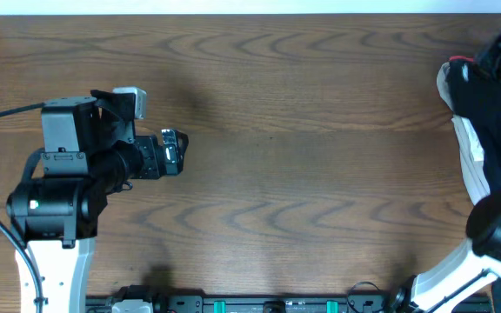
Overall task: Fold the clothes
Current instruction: 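Reach the right gripper to the clothes pile and grasp the black polo, then drag the black polo with the right gripper onto the table center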
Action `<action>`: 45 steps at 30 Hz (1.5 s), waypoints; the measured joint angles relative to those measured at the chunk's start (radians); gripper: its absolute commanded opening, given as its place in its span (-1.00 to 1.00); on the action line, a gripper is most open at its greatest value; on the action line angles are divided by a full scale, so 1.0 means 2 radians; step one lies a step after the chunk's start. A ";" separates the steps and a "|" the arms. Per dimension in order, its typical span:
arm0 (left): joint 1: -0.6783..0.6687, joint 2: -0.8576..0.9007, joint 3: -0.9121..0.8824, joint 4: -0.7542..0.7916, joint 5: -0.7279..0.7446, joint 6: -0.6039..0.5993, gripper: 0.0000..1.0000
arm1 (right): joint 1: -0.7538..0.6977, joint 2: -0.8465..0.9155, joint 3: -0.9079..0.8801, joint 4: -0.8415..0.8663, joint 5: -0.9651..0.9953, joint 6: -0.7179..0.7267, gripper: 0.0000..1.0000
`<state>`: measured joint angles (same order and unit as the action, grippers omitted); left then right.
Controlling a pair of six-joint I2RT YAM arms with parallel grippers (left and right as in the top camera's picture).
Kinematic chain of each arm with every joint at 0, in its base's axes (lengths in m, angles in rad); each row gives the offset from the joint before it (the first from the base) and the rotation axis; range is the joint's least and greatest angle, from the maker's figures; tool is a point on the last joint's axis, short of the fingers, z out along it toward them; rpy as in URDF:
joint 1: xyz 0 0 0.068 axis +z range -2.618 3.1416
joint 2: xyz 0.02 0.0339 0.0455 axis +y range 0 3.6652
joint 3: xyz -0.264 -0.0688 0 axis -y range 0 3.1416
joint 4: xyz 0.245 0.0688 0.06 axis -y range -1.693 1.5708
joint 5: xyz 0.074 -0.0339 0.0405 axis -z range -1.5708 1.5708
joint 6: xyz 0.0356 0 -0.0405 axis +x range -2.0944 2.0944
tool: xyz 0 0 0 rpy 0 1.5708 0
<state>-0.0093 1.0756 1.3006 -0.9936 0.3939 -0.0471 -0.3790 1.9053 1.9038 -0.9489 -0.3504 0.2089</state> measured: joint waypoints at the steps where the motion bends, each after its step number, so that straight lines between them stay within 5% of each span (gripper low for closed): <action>1: 0.000 -0.003 0.000 0.002 -0.004 0.000 0.96 | 0.013 -0.013 0.001 -0.003 -0.007 -0.001 -0.97; 13: 0.000 -0.062 0.048 0.002 -0.114 0.000 0.96 | 0.264 -0.006 0.005 -0.014 -0.024 -0.004 -0.97; 26: 0.000 -0.077 0.050 -0.015 -0.190 0.000 0.96 | 0.537 0.108 0.005 0.040 -0.040 -0.017 -0.97; 32: 0.000 -0.077 0.050 -0.018 -0.214 0.000 0.96 | 0.628 0.119 0.004 0.049 -0.051 -0.064 -0.60; 33: 0.000 -0.077 0.050 -0.018 -0.215 0.000 0.96 | 0.638 0.118 0.004 0.048 -0.046 -0.067 -0.38; 39: 0.000 -0.076 0.050 -0.022 -0.219 0.000 0.96 | 0.623 0.103 0.004 0.022 0.001 -0.076 0.12; 45: 0.000 -0.053 0.051 -0.037 -0.184 0.000 0.96 | 0.499 0.077 0.004 0.019 0.022 -0.045 0.14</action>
<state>-0.0093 0.9703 1.4029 -1.0672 0.0261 -0.0467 0.6189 2.0598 1.9118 -0.9115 -0.3061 0.1181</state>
